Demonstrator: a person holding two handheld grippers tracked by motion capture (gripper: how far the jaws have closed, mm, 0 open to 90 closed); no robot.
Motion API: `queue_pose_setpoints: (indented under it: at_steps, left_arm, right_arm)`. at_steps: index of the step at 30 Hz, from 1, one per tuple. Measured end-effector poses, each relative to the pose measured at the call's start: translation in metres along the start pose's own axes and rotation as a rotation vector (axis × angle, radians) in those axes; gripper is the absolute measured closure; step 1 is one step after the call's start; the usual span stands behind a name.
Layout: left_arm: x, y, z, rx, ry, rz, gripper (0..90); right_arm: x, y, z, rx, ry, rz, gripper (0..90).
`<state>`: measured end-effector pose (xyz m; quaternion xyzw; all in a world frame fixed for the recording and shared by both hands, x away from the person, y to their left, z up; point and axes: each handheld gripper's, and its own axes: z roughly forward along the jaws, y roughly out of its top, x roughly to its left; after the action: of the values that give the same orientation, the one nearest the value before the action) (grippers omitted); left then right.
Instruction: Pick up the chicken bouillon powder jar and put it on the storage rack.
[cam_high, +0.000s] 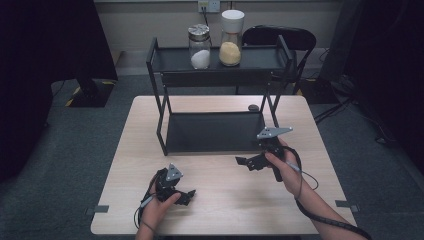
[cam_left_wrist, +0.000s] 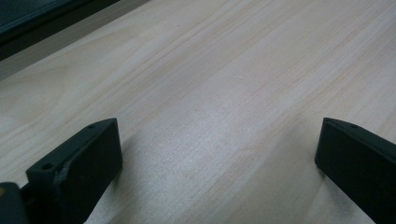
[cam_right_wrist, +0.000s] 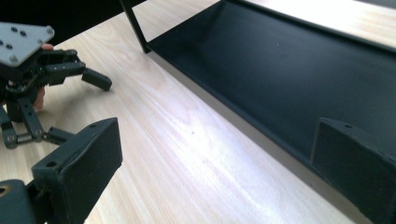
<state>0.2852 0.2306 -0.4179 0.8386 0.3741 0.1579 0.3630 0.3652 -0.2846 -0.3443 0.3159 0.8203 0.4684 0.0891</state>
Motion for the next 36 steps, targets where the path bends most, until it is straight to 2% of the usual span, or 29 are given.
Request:
queue_pose_setpoints:
  at_steps: [12,23,28,32,36]
  left_arm:
    - [0.0,0.0,0.0,0.0,0.0,0.0,0.0]
    - [0.0,0.0,0.0,0.0,0.0,0.0,0.0]
    - [0.0,0.0,0.0,0.0,0.0,0.0,0.0]
    - [0.0,0.0,0.0,0.0,0.0,0.0,0.0]
    - [0.0,0.0,0.0,0.0,0.0,0.0,0.0]
  right_arm:
    - [-0.006,-0.03,-0.003,0.027,-0.009,0.018,1.3]
    - [-0.009,-0.055,-0.013,0.033,-0.02,0.008,1.2]
    - [-0.007,-0.066,-0.018,0.044,-0.026,-0.016,1.2]
    - [-0.003,-0.07,-0.02,0.084,-0.034,-0.054,1.2]
    - [-0.001,-0.076,-0.024,0.111,-0.029,-0.069,1.2]
